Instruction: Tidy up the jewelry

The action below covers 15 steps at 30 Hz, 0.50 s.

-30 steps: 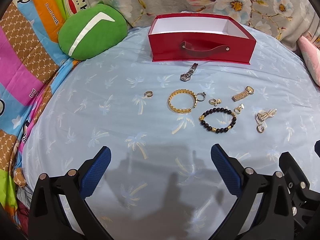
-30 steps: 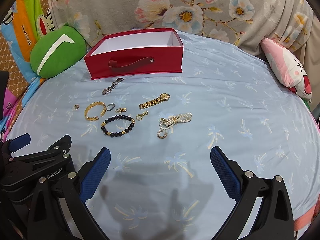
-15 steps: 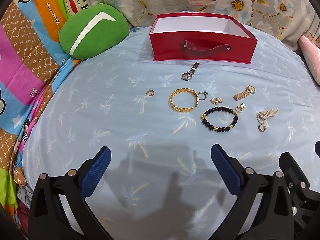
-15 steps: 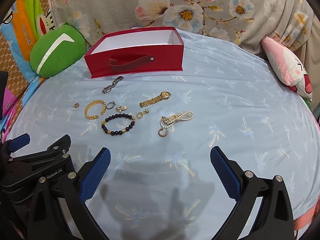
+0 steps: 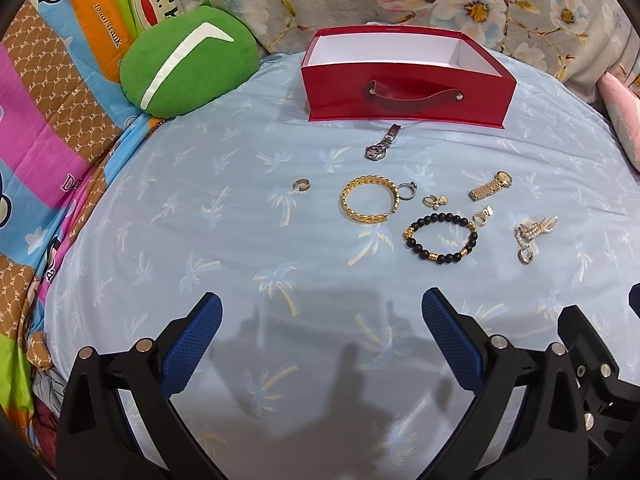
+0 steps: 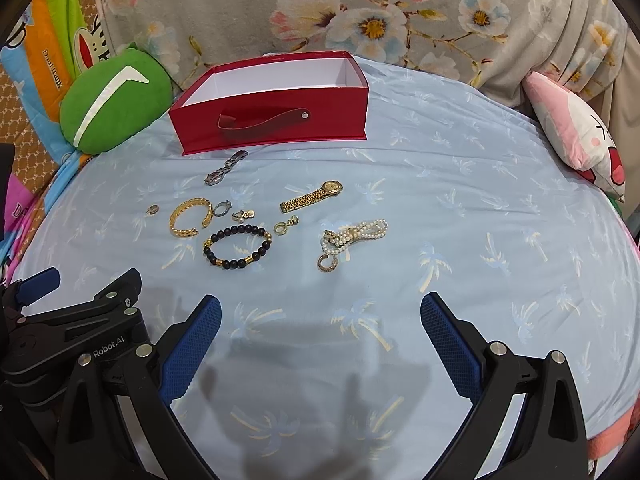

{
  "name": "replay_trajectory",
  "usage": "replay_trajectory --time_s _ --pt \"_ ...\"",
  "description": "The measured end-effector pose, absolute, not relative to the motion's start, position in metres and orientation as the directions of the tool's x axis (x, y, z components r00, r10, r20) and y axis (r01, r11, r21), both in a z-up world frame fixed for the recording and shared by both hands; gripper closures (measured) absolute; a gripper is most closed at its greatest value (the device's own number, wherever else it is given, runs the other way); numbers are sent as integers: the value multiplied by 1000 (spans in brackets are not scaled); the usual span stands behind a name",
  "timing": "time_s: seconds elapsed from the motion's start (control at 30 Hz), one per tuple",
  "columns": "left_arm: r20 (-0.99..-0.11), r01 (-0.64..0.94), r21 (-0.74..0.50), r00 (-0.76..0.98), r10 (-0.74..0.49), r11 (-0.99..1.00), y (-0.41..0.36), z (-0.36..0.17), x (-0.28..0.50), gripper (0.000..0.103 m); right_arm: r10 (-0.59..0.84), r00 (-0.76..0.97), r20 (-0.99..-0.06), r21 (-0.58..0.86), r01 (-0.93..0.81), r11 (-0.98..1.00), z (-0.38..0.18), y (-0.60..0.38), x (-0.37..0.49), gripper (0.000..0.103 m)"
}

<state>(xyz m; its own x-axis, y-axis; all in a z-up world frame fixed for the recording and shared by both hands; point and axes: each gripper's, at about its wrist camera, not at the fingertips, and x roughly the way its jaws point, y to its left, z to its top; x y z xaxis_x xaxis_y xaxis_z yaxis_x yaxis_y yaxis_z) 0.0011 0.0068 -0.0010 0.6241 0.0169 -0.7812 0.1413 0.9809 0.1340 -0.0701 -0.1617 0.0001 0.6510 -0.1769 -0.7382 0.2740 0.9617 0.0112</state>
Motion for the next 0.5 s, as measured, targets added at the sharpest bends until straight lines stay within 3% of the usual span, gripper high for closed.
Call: replay_trajectory --time_s 0.5 --pt "-774 130 119 633 10 984 8 -3 0 6 -174 650 -740 14 273 962 -1 -161 -71 5"
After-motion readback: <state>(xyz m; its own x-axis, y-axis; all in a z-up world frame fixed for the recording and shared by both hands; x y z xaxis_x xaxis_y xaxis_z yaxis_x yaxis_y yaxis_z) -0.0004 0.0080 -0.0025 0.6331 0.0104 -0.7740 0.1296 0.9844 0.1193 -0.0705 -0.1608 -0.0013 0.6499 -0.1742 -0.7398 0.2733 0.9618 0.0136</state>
